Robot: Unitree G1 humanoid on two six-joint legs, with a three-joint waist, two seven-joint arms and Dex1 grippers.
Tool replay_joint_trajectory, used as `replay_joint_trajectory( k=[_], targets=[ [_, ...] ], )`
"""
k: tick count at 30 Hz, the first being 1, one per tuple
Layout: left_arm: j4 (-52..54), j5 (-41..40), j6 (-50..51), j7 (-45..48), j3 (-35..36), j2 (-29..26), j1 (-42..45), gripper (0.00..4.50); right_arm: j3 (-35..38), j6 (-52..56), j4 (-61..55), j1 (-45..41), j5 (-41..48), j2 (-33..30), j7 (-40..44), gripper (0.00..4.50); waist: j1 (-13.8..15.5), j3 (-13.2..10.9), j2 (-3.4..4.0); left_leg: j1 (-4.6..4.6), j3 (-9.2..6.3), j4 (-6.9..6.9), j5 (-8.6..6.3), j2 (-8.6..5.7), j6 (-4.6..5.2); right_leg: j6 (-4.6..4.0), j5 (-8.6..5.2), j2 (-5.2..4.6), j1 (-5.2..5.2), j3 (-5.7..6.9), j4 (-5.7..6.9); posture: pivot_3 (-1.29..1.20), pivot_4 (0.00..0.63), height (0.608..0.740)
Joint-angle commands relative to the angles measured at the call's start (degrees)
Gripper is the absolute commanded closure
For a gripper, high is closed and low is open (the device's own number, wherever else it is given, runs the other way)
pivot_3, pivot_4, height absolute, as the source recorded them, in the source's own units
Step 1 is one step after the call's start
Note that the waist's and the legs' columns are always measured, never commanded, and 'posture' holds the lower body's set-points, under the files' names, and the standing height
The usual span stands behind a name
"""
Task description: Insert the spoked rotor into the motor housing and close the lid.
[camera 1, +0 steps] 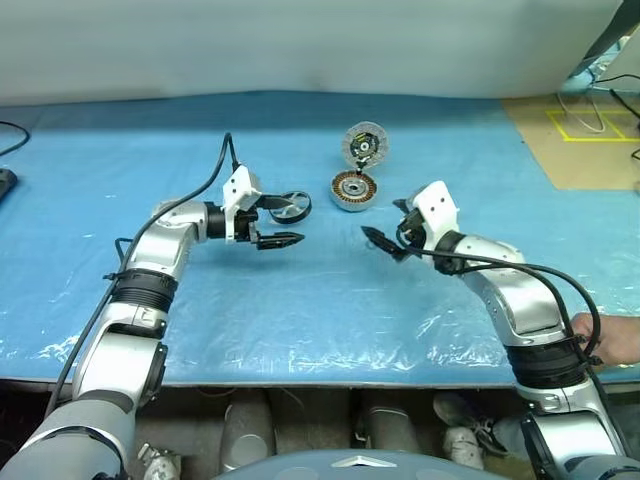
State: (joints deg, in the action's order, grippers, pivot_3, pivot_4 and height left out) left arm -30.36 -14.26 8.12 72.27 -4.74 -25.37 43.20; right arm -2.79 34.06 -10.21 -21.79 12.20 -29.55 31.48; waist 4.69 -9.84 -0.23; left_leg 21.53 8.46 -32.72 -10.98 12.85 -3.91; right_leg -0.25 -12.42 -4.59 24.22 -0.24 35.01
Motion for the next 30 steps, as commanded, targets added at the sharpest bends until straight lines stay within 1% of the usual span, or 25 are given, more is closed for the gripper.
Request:
replay_joint_trajectory(
  k=[1, 6, 14, 30],
  targets=[
    [0.7, -0.9, 0.4, -0.2, 1.3, -0.1, 2.4, 0.01, 2.5, -1.6, -0.3, -1.6, 0.4, -1.5, 1.1, 0.00, 0.1, 0.0, 0.00, 0.01, 0.00, -0.01, 0.00, 0.00, 0.00, 0.00, 0.00, 0.00, 0.00, -0.01, 0.01, 0.00, 0.150, 0.740],
    [-0.3, 1.3, -3.1, 0.4, 0.1, -0.7, 2.3, 0.01, 3.6, -4.2, 1.8, -2.9, -1.1, -2.2, 0.5, 0.00, -0.2, 0.0, 0.00, -0.02, 0.00, -0.01, 0.00, 0.00, 0.01, 0.01, 0.01, 0.02, 0.01, -0.02, 0.04, 0.00, 0.150, 0.740],
    [-2.2, 0.2, -2.5, -0.1, 1.8, -0.3, 4.1, 0.01, 3.1, -4.6, 2.2, -3.7, -1.4, -1.6, 0.8, 0.00, -0.1, 0.0, 0.00, -0.02, 0.00, -0.03, 0.01, 0.00, 0.02, 0.00, 0.00, 0.02, 0.00, -0.01, 0.08, 0.00, 0.150, 0.740],
    [-1.5, 0.2, -2.4, -0.7, 1.8, -0.2, 3.3, 0.01, 2.5, -4.2, 2.0, -4.1, -1.4, -0.7, 1.6, 0.00, -0.1, 0.0, 0.00, -0.02, 0.00, -0.05, 0.01, 0.00, 0.02, -0.07, -0.04, 0.01, 0.00, -0.01, 0.12, 0.00, 0.150, 0.740]
  ],
)
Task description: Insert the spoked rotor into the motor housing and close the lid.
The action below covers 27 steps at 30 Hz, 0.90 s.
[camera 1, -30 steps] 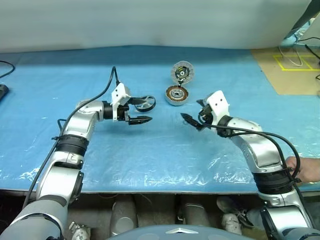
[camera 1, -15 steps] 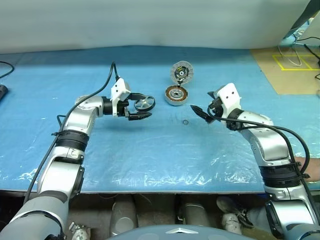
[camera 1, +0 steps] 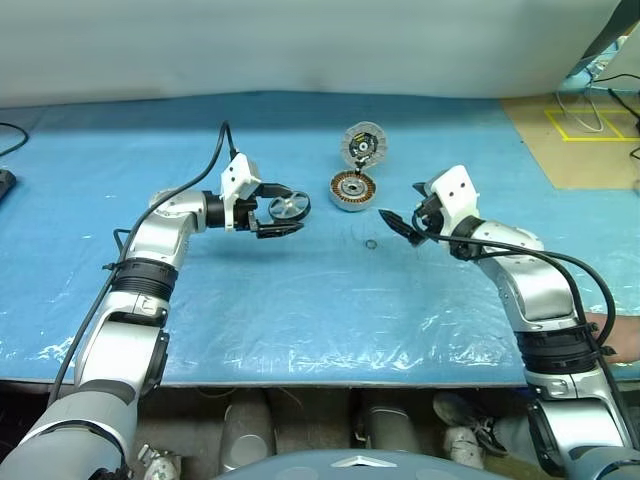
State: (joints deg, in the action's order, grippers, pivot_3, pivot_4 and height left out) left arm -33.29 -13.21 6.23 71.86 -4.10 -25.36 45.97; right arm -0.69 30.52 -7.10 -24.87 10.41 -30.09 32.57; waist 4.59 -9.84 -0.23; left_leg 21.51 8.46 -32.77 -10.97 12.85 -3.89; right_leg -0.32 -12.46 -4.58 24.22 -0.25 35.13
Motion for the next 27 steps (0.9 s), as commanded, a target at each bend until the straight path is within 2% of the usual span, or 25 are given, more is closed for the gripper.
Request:
replay_joint_trajectory(
  k=[1, 11, 18, 23, 27],
  targets=[
    [1.6, -0.9, -0.5, -0.3, 1.2, -0.2, 0.5, 0.01, 0.3, -0.7, -1.1, -0.9, 0.2, -0.2, 0.6, 0.00, 0.0, 0.0, 0.00, 0.00, 0.00, 0.00, 0.00, 0.00, 0.00, 0.00, 0.00, 0.00, 0.00, 0.00, 0.00, 0.00, 0.150, 0.740],
    [1.1, -0.6, -1.3, -0.8, 1.1, -0.3, 0.2, 0.01, -1.7, -1.4, 0.0, -2.2, -1.1, -0.9, 3.0, 0.00, 0.0, 0.0, 0.00, 0.00, 0.00, -0.01, 0.00, 0.00, 0.00, 0.00, 0.00, 0.00, 0.00, 0.00, 0.02, 0.00, 0.150, 0.740],
    [-0.5, 0.2, -3.7, -2.9, 0.9, 1.1, -0.1, 0.01, -6.9, -6.3, 9.5, -9.4, -4.5, -1.2, 7.9, 0.00, -0.2, 0.0, 0.00, -0.02, 0.00, -0.13, 0.00, 0.00, 0.01, -0.02, -0.01, -0.02, 0.00, -0.01, 0.16, 0.00, 0.150, 0.740],
    [-0.6, 0.4, -4.5, -3.6, 0.9, 1.5, -0.8, 0.01, -11.0, -9.7, 22.3, -20.1, -7.1, 1.6, 11.5, 0.00, -0.7, 0.0, 0.00, -0.01, 0.00, -0.24, 0.00, 0.02, 0.01, -0.04, -0.01, -0.01, 0.05, -0.02, 0.32, 0.00, 0.150, 0.740],
    [-1.0, 0.6, -5.1, -5.1, 1.3, 1.7, -1.0, 0.01, -14.3, -14.6, 40.4, -30.8, -10.9, 5.0, 14.5, 0.00, -0.7, 0.0, 0.00, -0.03, 0.00, -0.31, 0.01, 0.05, 0.02, -0.17, -0.04, -0.02, 0.07, 0.00, 0.48, 0.00, 0.150, 0.740]
  ],
)
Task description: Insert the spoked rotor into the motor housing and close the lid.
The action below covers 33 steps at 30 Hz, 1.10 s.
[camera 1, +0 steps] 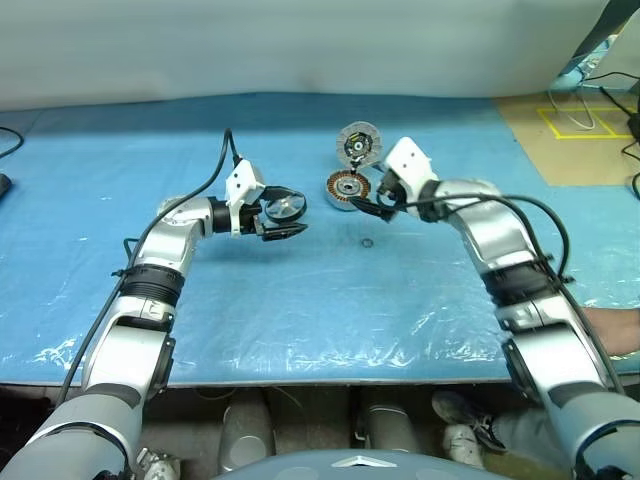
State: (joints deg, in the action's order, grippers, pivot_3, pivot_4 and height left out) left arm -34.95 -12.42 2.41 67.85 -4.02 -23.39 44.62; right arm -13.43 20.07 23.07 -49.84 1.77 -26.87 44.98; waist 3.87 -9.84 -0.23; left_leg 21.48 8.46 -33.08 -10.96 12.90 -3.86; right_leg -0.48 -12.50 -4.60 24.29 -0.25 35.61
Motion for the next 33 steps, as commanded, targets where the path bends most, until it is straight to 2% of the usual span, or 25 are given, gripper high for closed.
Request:
replay_joint_trajectory(
  k=[1, 7, 10, 18, 33],
  targets=[
    [0.9, -0.2, -1.4, -1.2, 1.3, -0.3, 0.0, 0.01, -2.2, -5.6, 15.5, -8.7, -3.4, 2.9, 2.5, 0.00, 0.0, 0.0, 0.00, 0.01, 0.00, -0.02, 0.00, 0.00, 0.00, -0.02, -0.01, 0.00, 0.01, 0.01, 0.03, 0.00, 0.150, 0.740],
    [3.2, -0.5, -1.3, -2.8, 1.7, -0.2, -2.0, 0.01, -5.3, -16.0, 36.6, -19.1, -10.1, 6.7, 2.9, 0.00, 0.2, 0.0, 0.00, 0.34, 0.00, -0.04, 0.11, 0.02, 0.20, -0.12, -0.06, -0.06, 0.22, 0.17, 0.07, 0.00, 0.150, 0.740],
    [5.2, -1.0, -1.1, -4.1, 2.0, 0.1, -3.1, 0.01, -6.6, -19.4, 42.5, -21.7, -12.9, 7.2, 4.3, 0.00, 0.2, 0.0, 0.00, 0.80, -0.01, -0.10, 0.13, 0.05, 0.24, -0.13, -0.06, -0.05, 0.70, 0.20, 0.17, 0.00, 0.150, 0.740],
    [5.9, -0.5, -1.9, -6.2, 2.4, -0.5, -4.2, 0.01, -7.1, -24.5, 47.2, -22.2, -17.1, 7.5, 6.7, 0.00, 0.1, 0.0, 0.00, 0.90, -0.01, -0.26, 0.13, 0.21, 0.27, -0.19, -0.06, 0.02, 0.84, 0.22, 0.31, 0.00, 0.150, 0.740],
    [5.9, 0.0, -2.7, -6.3, 1.3, 0.1, -4.9, 0.01, -6.2, -26.6, 49.6, -23.3, -19.5, 10.3, 2.0, 0.00, 0.1, 0.0, 0.00, 0.76, 0.07, -0.49, 0.12, 0.62, 0.26, -0.77, -0.29, 0.22, 1.02, 0.25, 0.96, 0.00, 0.150, 0.740]
  ],
)
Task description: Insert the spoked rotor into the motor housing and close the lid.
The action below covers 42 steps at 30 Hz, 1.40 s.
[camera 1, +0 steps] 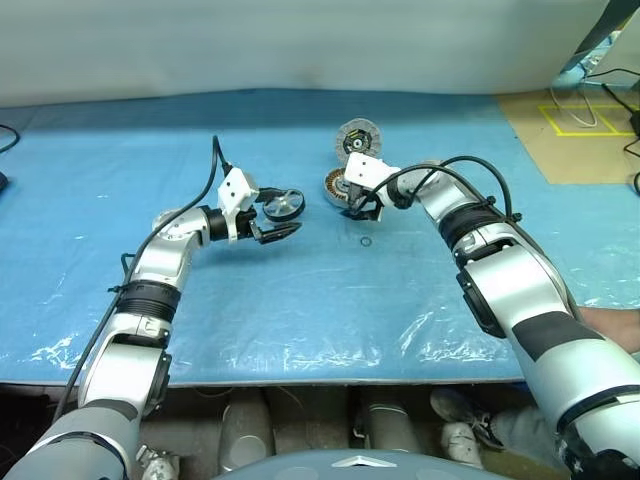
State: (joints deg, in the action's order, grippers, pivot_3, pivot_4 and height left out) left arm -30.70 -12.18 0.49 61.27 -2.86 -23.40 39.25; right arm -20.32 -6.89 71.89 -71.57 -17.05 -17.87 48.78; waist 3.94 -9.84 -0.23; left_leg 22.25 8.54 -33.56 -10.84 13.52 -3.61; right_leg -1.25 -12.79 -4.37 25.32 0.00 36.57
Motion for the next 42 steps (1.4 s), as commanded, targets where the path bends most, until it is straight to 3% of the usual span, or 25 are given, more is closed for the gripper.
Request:
replay_joint_trajectory(
  k=[1, 12, 15, 19, 23, 30, 35, 42],
  targets=[
    [1.7, 0.1, -1.1, 0.2, -0.4, 0.5, 0.5, 0.01, 0.5, 0.9, 1.5, -1.4, -1.1, 1.9, -2.6, 0.00, 0.0, 0.0, 0.00, -0.02, 0.00, -0.03, 0.00, 0.02, 0.00, -0.01, -0.01, 0.02, 0.00, -0.01, 0.03, 0.00, 0.150, 0.740],
    [0.9, 0.9, -2.2, -1.5, 0.0, 0.8, 0.3, 0.01, 0.0, 4.5, 3.9, -1.0, -4.0, 3.2, -5.7, 0.00, 0.0, 0.0, 0.02, -0.05, 0.03, -0.19, -0.09, 0.07, -0.15, -0.03, -0.02, 0.03, -0.01, -0.03, 0.15, 0.00, 0.150, 0.740],
    [0.4, 0.5, -2.1, -2.2, 0.6, 0.7, 0.5, 0.00, -0.2, 4.5, 4.0, -0.8, -4.6, 2.9, -5.5, 0.62, 0.1, 0.0, 0.02, -0.05, 0.03, -0.19, -0.11, 0.06, -0.18, -0.03, -0.02, 0.02, -0.02, -0.03, 0.15, 0.00, 0.150, 0.740],
    [0.5, 0.5, -2.3, -2.3, 0.4, 0.9, 0.3, 0.00, -3.4, 0.1, 2.9, 0.2, -7.6, 2.5, -1.4, 1.98, 0.1, 0.0, 0.02, -0.05, 0.03, -0.20, -0.12, 0.04, -0.19, -0.03, -0.02, -0.01, -0.06, -0.01, 0.12, 0.00, 0.150, 0.740],
    [0.1, 0.8, -2.7, -2.4, 0.2, 1.2, 0.3, 0.00, -3.5, -1.2, 2.1, -0.2, -7.9, 2.7, -0.3, 1.98, 0.0, 0.0, 0.02, -0.09, 0.03, -0.19, -0.12, 0.06, -0.20, -0.03, -0.02, 0.01, -0.07, -0.01, 0.12, 0.00, 0.150, 0.740],
    [-0.8, 0.6, -2.9, -2.0, 0.3, 1.3, 1.1, 0.00, -1.7, -1.6, -3.0, -0.7, -5.1, 2.1, 8.7, 1.98, -0.1, 0.0, 0.02, -0.11, 0.05, -0.20, -0.12, 0.10, -0.18, -0.03, -0.02, 0.04, -0.06, -0.03, 0.14, 0.00, 0.150, 0.740],
    [-1.4, 0.7, -3.3, -1.5, 0.1, 1.4, 1.3, 0.00, -0.5, 7.8, -17.4, 8.4, -1.1, 2.5, 16.5, 1.98, -0.1, 0.0, 0.02, -0.11, 0.05, -0.17, -0.02, 0.15, -0.02, -0.03, -0.02, 0.10, -0.06, -0.03, 0.12, 0.00, 0.150, 0.740],
    [-1.6, 0.7, -3.5, -1.1, 0.2, 1.1, 1.0, 0.00, -4.1, 21.8, -52.5, 28.7, -1.3, -2.3, 19.7, 1.98, 0.3, 0.0, -0.02, -0.53, 0.05, -0.09, -0.13, 0.13, -0.20, -0.02, -0.02, 0.10, -0.48, -0.04, 0.03, 0.00, 0.150, 0.740]
  ],
)
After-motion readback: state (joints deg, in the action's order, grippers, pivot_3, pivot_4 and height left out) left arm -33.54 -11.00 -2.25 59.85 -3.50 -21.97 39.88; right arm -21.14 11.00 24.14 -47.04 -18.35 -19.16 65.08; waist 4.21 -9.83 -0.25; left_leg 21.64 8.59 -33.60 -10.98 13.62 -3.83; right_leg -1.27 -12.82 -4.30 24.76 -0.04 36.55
